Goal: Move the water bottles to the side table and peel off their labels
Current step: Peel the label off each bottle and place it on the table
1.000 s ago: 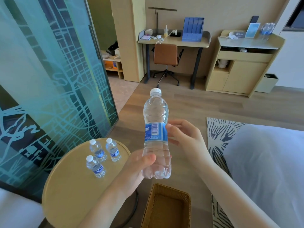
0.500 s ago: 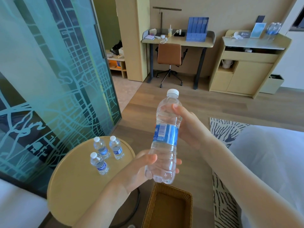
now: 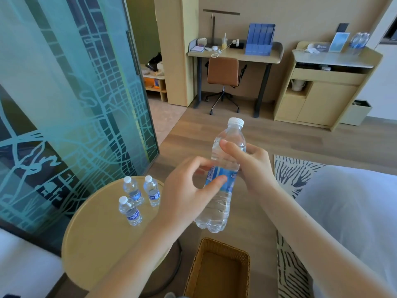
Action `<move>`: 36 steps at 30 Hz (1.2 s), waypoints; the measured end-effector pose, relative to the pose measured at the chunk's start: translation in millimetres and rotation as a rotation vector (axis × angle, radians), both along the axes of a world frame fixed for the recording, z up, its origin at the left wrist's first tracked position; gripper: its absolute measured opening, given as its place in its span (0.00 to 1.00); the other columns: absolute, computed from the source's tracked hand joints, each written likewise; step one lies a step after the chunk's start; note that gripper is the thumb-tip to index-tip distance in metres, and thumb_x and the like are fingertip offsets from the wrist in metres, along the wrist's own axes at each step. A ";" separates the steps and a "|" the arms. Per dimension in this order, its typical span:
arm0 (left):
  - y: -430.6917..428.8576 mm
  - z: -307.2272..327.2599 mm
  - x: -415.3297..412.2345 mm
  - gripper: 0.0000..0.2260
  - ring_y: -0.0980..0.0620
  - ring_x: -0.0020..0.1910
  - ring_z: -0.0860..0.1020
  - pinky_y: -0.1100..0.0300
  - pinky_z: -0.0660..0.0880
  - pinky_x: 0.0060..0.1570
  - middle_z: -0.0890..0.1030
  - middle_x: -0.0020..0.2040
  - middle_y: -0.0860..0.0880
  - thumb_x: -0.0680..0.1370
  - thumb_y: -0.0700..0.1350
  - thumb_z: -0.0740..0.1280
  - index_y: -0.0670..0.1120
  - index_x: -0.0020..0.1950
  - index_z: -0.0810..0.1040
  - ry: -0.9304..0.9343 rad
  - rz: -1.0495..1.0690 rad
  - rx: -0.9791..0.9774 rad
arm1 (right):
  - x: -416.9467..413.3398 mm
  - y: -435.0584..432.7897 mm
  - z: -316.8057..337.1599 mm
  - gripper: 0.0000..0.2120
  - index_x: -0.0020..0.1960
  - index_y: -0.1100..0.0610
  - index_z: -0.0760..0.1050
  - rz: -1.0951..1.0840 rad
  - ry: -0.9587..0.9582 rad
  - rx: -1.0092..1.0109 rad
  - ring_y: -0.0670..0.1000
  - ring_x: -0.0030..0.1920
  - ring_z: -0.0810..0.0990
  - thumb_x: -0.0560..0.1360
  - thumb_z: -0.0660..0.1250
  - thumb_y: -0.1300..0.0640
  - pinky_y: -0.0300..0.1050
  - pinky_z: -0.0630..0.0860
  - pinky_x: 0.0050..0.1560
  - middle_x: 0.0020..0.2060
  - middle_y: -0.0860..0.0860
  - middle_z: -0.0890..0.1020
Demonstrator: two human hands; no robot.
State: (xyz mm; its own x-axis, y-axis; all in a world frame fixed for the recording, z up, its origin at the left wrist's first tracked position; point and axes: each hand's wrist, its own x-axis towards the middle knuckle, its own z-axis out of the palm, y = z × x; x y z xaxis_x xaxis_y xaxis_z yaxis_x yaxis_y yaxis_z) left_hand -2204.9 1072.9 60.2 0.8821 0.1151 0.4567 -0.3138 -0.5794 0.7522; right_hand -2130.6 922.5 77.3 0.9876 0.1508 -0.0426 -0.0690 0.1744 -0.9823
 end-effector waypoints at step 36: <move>-22.6 -29.8 -1.1 0.14 0.53 0.29 0.77 0.58 0.73 0.25 0.81 0.34 0.53 0.73 0.53 0.63 0.46 0.40 0.84 -0.092 0.242 0.228 | -20.1 11.3 -30.4 0.10 0.43 0.53 0.86 -0.251 0.000 -0.050 0.49 0.39 0.88 0.66 0.81 0.50 0.35 0.78 0.35 0.38 0.50 0.88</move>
